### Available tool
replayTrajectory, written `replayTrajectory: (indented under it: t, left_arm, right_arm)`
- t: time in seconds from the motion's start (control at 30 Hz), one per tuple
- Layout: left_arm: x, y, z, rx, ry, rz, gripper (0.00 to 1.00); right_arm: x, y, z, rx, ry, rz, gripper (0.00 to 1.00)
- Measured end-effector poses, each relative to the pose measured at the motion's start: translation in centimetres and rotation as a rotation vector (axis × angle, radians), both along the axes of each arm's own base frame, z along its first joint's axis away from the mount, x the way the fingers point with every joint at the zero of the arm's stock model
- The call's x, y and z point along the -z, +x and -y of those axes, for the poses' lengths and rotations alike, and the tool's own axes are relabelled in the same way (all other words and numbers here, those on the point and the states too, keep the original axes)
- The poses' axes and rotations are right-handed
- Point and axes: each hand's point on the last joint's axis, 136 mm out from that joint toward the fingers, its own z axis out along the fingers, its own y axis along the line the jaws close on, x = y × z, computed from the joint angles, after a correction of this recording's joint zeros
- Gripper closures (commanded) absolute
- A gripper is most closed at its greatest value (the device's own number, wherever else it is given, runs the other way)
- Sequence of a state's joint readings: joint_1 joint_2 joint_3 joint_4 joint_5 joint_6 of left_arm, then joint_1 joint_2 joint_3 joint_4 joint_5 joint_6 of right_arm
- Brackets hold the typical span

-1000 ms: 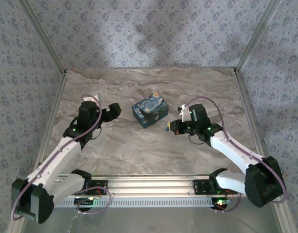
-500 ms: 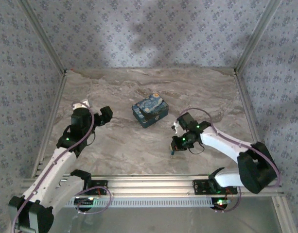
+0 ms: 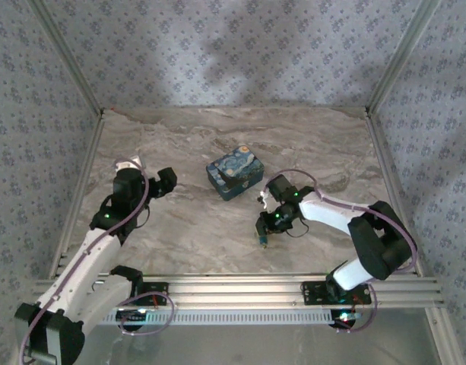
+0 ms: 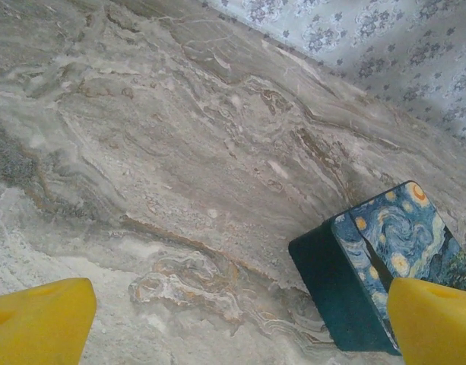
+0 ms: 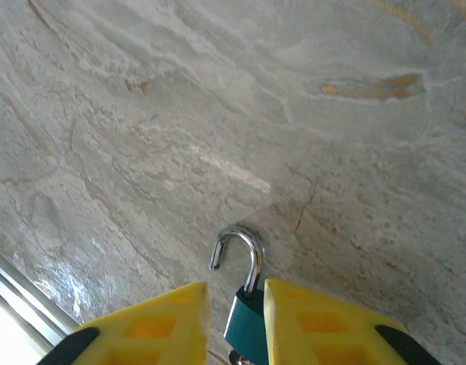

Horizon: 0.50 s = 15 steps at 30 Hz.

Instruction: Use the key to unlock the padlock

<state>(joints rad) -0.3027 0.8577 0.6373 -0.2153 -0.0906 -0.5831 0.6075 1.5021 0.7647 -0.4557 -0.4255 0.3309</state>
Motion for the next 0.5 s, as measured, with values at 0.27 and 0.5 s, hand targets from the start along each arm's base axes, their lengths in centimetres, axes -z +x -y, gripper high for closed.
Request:
replayTrajectory:
  t: [0.27,0.5]
  left_arm:
    - [-1.7,0.5,-0.2,-0.001,0.01,0.029,0.02]
    - [-3.1,0.8,-2.4,-0.058,0.123,0.085,0.02]
  right_arm:
    - [-5.4,3.7,1.4,0.053,0.011,0.261,0.55]
    - [-14.1,8.7,6.3,0.235,0.016,0.681,0.29]
